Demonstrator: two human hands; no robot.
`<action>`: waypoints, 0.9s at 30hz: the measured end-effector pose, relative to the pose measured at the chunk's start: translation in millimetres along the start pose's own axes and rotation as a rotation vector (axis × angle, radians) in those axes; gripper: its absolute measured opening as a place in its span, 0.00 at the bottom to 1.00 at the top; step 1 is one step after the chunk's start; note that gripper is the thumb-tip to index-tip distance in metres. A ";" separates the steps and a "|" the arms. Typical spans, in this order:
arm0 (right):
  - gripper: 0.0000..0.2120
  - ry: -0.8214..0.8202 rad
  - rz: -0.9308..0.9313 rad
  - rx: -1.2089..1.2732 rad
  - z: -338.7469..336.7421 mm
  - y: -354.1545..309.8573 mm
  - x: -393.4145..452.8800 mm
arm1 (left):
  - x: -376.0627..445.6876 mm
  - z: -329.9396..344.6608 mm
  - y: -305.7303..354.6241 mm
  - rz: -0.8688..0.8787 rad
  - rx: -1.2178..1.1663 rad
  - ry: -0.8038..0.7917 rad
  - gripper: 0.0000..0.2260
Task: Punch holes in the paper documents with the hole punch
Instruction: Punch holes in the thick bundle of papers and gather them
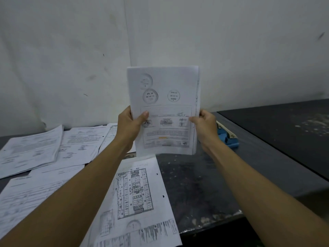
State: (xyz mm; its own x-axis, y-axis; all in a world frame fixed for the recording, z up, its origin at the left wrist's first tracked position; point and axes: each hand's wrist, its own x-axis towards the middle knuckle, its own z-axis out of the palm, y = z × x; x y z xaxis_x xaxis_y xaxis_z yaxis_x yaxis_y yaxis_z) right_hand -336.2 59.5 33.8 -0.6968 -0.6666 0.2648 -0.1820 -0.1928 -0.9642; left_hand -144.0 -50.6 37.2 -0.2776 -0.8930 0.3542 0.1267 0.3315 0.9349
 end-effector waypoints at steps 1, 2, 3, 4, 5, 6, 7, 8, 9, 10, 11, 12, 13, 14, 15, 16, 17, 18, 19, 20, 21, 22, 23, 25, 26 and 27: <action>0.08 0.018 -0.006 0.000 -0.1 -1.0 1.2 | 0.1 2.9 1.3 0.004 -0.009 -0.003 0.13; 0.08 0.036 -0.002 -0.004 -0.3 -0.7 0.9 | -1.3 5.5 1.9 0.001 -0.022 -0.007 0.15; 0.07 0.049 0.015 -0.009 -0.5 1.3 -0.4 | -3.1 6.9 0.9 -0.003 -0.026 -0.009 0.16; 0.08 0.053 0.036 -0.005 -0.9 4.1 -1.8 | -5.1 7.7 -0.7 -0.005 -0.016 -0.010 0.16; 0.08 0.049 0.058 0.001 -1.2 7.5 -3.0 | -6.1 7.6 -3.2 -0.008 0.005 -0.013 0.15; 0.09 0.038 0.073 0.005 -1.8 10.1 -4.1 | -6.8 7.4 -5.0 -0.014 0.019 -0.018 0.14; 0.09 0.028 0.078 0.007 -2.1 10.8 -5.0 | -6.6 6.9 -5.7 -0.022 0.021 -0.022 0.13; 0.09 0.022 0.078 0.006 -2.4 10.9 -4.5 | -6.3 7.1 -5.1 -0.030 0.011 -0.026 0.12; 0.08 0.020 0.072 0.005 -2.1 9.1 -4.3 | -5.5 7.6 -3.9 -0.035 -0.001 -0.028 0.11; 0.08 0.021 0.065 0.010 -1.3 6.4 -4.0 | -4.7 8.5 -1.6 -0.035 -0.014 -0.032 0.12; 0.07 0.026 0.058 0.021 -0.5 3.8 -3.4 | -3.6 9.7 0.8 -0.033 -0.029 -0.038 0.12; 0.05 0.034 0.052 0.040 0.1 1.3 -2.9 | -2.7 10.9 3.7 -0.032 -0.046 -0.046 0.13; 0.04 0.048 0.048 0.056 0.5 -0.1 -2.4 | -1.7 11.4 5.7 -0.030 -0.058 -0.056 0.14; 0.03 0.064 0.041 0.066 0.5 0.2 -1.3 | -0.8 11.3 7.1 -0.026 -0.065 -0.066 0.15; 0.01 0.077 0.036 0.065 0.0 1.7 -0.7 | 0.1 10.6 7.3 -0.021 -0.066 -0.073 0.15; 0.02 0.084 0.040 0.064 -0.8 4.8 0.2 | 0.4 9.6 7.0 -0.018 -0.061 -0.076 0.15; 0.03 0.081 0.053 0.059 -2.0 8.3 0.0 | 0.2 8.4 5.7 -0.018 -0.050 -0.075 0.13; 0.03 0.070 0.070 0.052 -3.3 12.5 -0.3 | -0.5 7.7 3.6 -0.025 -0.040 -0.075 0.12; 0.05 0.051 0.085 0.042 -4.2 15.8 -1.4 | -1.1 7.1 0.7 -0.037 -0.039 -0.074 0.10; 0.06 0.030 0.089 0.034 -4.7 18.9 -2.4 | -1.7 6.8 -1.9 -0.051 -0.044 -0.072 0.10; 0.07 0.010 0.080 0.024 -4.6 21.1 -3.4 | -2.0 7.1 -3.9 -0.061 -0.052 -0.067 0.10; 0.07 -0.002 0.059 0.013 -3.8 21.5 -4.7 | -2.4 7.5 -5.0 -0.063 -0.058 -0.060 0.10; 0.07 -0.002 0.028 -0.002 -2.6 20.1 -6.1 | -2.3 8.4 -5.2 -0.056 -0.062 -0.054 0.11; 0.09 0.020 -0.023 -0.032 -0.8 15.6 -6.8 | -1.0 11.1 -3.5 -0.040 -0.070 -0.044 0.11; 0.10 0.027 -0.034 -0.050 -0.3 13.4 -6.2 | -0.2 12.2 -1.7 -0.034 -0.070 -0.042 0.11; 0.11 0.027 -0.041 -0.065 -0.3 11.5 -5.8 | 0.8 12.5 -0.7 -0.033 -0.068 -0.041 0.12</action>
State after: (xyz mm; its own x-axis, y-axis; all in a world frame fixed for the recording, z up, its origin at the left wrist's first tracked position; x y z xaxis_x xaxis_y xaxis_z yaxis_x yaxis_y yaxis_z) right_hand -334.5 61.4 21.1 -0.7059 -0.6394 0.3046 -0.2547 -0.1722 -0.9516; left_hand -156.2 -47.7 37.1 -0.3212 -0.8895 0.3250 0.1808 0.2793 0.9430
